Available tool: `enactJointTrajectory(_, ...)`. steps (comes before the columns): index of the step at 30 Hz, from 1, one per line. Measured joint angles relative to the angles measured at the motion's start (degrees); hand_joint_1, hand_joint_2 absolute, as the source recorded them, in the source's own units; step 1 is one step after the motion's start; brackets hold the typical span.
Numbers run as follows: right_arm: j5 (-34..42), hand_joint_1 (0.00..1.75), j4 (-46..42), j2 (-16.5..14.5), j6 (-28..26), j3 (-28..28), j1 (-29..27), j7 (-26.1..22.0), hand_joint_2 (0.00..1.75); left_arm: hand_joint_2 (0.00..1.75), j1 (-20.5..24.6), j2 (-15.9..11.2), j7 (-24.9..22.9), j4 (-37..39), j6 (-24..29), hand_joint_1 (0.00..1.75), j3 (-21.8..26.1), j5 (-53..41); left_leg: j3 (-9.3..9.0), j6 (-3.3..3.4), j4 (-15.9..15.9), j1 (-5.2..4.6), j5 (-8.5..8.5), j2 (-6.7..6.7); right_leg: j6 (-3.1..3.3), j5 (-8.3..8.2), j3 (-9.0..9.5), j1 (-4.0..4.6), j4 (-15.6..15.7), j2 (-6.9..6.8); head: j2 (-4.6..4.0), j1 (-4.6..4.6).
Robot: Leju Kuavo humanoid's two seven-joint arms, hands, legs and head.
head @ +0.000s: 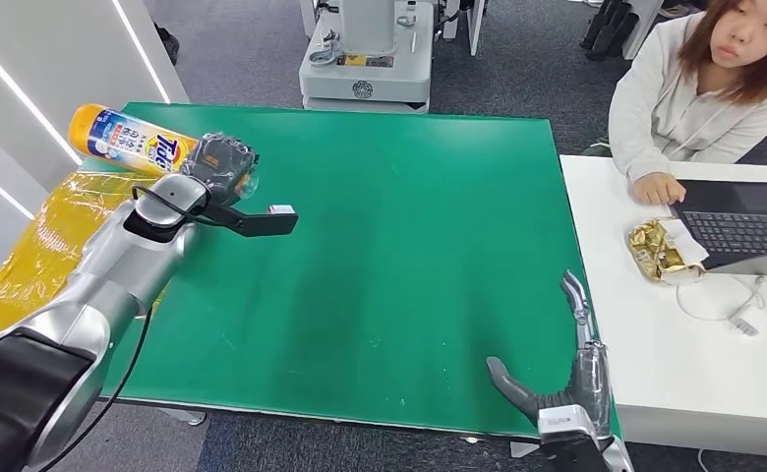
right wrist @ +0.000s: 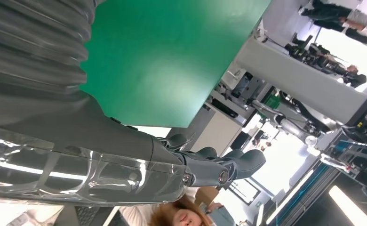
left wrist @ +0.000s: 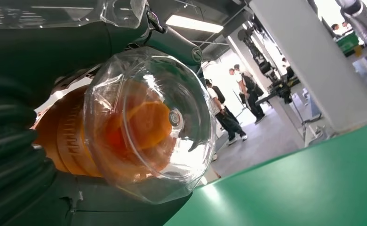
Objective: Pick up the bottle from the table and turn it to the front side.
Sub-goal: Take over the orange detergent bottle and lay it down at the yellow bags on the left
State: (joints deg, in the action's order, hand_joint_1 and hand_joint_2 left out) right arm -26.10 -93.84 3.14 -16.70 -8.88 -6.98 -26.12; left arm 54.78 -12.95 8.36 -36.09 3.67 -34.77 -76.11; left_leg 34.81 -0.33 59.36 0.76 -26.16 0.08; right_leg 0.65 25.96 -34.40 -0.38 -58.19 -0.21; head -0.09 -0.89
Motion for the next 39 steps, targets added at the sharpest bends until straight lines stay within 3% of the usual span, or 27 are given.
enactJointTrajectory(14,-0.57,0.0,-0.08,-1.32,-0.38,0.97,-0.08,0.0,1.75,1.75,-3.91,-3.63,0.37,0.16,0.46,1.75,-0.02,1.9,0.0,0.0,-0.01,0.0,0.0,0.04,0.0,0.0,0.01,0.0,-0.01,0.03,0.0,0.0)
enactJointTrajectory(24,-0.72,0.0,1.06,-2.44,-0.56,1.52,0.86,0.0,1.75,1.75,-8.84,-8.16,1.26,0.57,1.23,1.75,-0.02,3.92,-0.02,-0.01,-0.07,0.02,0.0,0.08,0.02,0.03,0.0,0.01,-0.01,0.06,0.0,0.0)
enactJointTrajectory(39,-1.25,0.0,1.43,-3.54,-0.14,2.1,1.11,0.23,1.75,1.75,-14.24,-10.67,0.84,2.49,3.53,1.75,0.03,6.32,-0.22,-0.14,-0.12,0.02,0.01,0.13,0.05,0.04,0.11,0.0,-0.07,0.12,0.0,0.0)
